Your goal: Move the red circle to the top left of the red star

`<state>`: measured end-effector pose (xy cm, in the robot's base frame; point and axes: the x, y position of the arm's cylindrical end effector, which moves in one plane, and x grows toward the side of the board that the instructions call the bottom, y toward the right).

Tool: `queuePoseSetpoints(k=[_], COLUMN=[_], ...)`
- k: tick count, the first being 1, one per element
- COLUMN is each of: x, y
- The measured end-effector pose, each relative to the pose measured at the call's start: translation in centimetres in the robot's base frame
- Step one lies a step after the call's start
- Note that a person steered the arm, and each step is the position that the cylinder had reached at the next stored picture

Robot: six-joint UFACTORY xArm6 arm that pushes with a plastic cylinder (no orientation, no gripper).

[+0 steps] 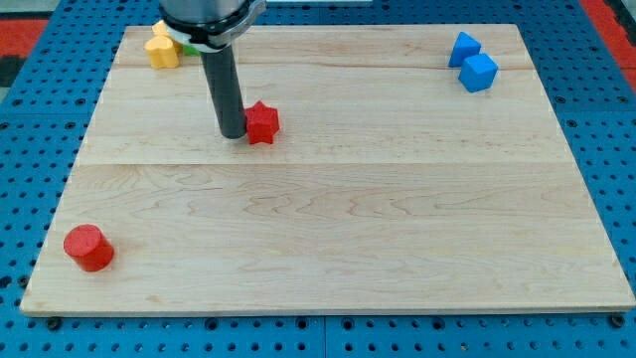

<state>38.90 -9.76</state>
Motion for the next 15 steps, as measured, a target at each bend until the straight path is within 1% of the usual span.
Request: queuePoseSetpoints(k=[2,3,4,5,6,7,8,9,10,11,12,13,14,15], x=[-2.9,-3.0,-3.7,-3.4,-2.7,-1.4,-1.5,-2.3,3.6,13.5,23.0,23.0,22.9,23.0], y=[3.7,4.3,7.3,12.9,16.6,16.6,18.9,19.8,19.5,16.6,1.0,0.5,-4.8,-8.7])
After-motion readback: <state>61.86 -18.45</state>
